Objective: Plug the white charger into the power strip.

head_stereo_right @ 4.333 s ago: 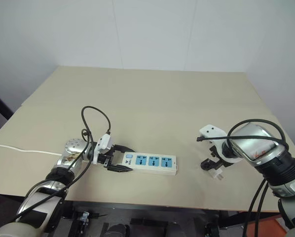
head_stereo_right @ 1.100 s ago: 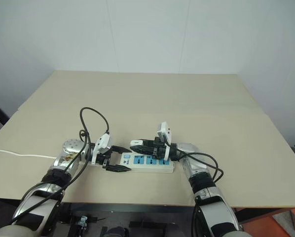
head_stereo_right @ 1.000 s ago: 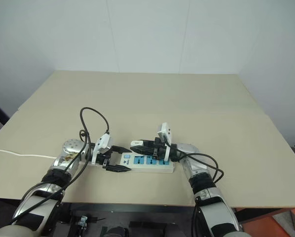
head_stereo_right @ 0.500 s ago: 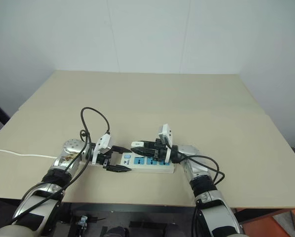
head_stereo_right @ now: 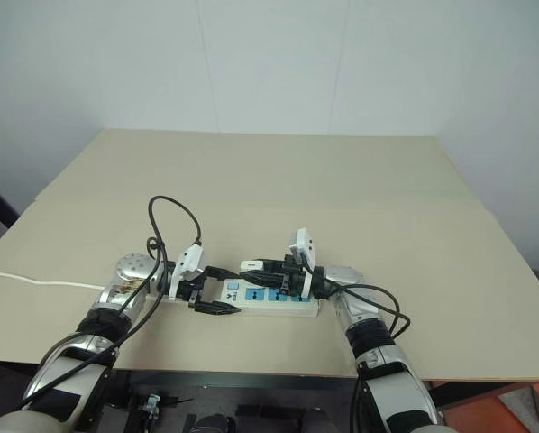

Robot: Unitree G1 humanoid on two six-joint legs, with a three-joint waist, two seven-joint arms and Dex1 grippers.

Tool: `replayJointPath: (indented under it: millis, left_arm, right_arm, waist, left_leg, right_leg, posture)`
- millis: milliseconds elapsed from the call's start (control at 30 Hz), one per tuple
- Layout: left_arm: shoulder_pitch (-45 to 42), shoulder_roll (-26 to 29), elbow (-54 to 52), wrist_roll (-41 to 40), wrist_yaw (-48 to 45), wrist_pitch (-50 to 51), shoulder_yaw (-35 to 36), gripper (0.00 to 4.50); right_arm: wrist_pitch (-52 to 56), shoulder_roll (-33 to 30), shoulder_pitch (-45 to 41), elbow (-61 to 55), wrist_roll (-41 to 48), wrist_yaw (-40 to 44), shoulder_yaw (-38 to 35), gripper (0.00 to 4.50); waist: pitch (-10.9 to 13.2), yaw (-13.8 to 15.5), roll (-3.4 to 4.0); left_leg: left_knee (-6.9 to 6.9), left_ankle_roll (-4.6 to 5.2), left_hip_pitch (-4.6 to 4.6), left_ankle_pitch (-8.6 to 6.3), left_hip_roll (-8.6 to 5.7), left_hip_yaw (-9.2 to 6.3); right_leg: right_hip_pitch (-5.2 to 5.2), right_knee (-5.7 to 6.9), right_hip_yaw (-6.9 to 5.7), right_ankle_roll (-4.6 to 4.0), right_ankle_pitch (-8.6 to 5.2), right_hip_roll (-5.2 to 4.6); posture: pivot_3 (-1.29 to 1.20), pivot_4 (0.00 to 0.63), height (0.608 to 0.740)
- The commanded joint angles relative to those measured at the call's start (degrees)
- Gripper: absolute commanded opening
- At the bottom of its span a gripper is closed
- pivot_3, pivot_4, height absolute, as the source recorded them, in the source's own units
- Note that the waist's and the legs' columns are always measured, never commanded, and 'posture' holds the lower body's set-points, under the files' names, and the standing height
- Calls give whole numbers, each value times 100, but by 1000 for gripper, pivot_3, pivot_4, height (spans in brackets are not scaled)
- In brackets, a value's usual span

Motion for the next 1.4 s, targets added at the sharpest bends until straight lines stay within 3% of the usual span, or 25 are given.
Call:
replayJointPath:
  millis: [33, 433, 700, 1100, 1300, 1400]
  left_arm:
    - [140, 178, 86, 227, 8, 54, -126, 3260]
    - [170, 228, 65, 224, 7, 81, -178, 3260]
    - [165, 177, 42, 198, 45, 112, -224, 3260]
    - [181, 253, 45, 185, 2, 137, -214, 3260]
    - [190, 272, 38, 192, 6, 143, -214, 3260]
    - [216, 282, 22, 206, 17, 131, -225, 3260]
  right_arm:
    - [-79, -306, 104, 261, -167, 162, -86, 1105]
    - [-764, -603, 240, 530, -553, 217, 140, 1105]
    - [-1029, -642, 338, 907, -963, -81, 505, 1105]
    - [-455, -568, 85, 1385, -873, -31, 532, 1105]
    - [-758, -505, 48, 1544, -692, 158, 342, 1105]
    - [-893, -516, 68, 1562, -709, 216, 358, 2090]
  waist:
    - [0, 2, 0]
    - [-2, 33, 2]
    - [-7, 28, 8]
    - [-45, -17, 26]
    - [-48, -16, 27]
    - [-51, -18, 22]
  left_leg:
    - [0, 0, 1, 0, 0, 0]
    - [0, 0, 2, 0, -2, -1]
    - [-8, -1, 50, -1, -1, -2]
    - [-16, -1, 86, -2, 1, -1]
    - [-19, -1, 87, -2, 1, -1]
    - [-19, -1, 87, -2, 1, -1]
  right_leg:
    - [1, 0, 0, 0, 0, 0]
    - [8, -6, -1, 2, -1, -2]
    - [59, -20, -3, 33, -21, -2]
    - [85, -19, -1, 41, -30, -1]
    - [85, -20, -1, 41, -31, 0]
    - [85, -20, -1, 40, -31, 0]
  posture:
    - [0, 150, 740]
    - [0, 150, 740]
    - [0, 150, 740]
    - [0, 150, 740]
    - [0, 150, 740]
    - [0, 150, 740]
